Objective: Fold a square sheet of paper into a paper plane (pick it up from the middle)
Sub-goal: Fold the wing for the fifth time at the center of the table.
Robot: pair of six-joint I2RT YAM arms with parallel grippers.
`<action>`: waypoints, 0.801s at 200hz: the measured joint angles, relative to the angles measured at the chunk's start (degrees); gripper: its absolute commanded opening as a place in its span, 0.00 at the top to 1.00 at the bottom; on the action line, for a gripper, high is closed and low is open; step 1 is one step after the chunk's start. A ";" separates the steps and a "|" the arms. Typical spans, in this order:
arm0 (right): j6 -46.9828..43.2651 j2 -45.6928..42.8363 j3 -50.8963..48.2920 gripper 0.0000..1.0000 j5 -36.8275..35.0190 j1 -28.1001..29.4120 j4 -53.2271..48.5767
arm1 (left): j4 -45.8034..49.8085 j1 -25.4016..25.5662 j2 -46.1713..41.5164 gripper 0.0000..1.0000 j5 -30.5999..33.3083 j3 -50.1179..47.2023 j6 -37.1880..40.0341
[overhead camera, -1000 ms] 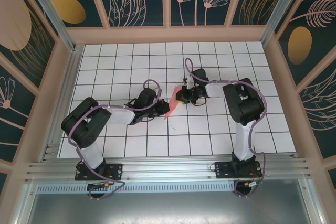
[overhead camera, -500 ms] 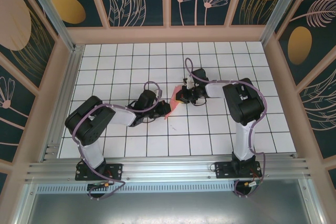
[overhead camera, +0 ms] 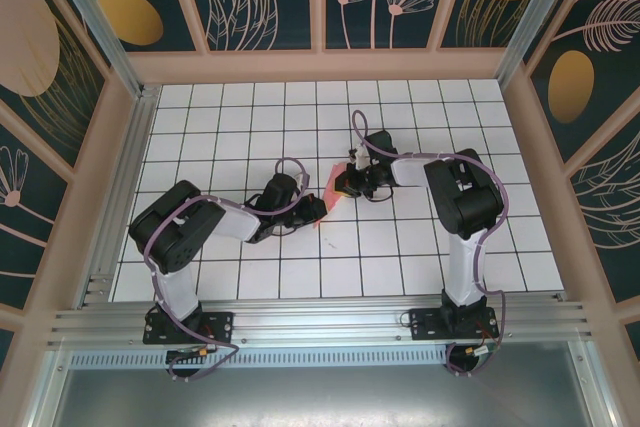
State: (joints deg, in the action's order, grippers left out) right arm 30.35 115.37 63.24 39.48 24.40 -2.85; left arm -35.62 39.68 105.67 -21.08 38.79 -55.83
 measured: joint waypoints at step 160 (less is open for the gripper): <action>0.02 0.04 0.04 0.98 0.04 0.00 0.00 | 1.14 0.13 0.48 0.92 0.72 0.02 -0.44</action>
State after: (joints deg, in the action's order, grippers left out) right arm 30.37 115.42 63.29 39.53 24.40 -2.85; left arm -34.48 39.81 106.15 -20.36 38.81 -56.27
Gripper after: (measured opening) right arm 0.045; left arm 0.080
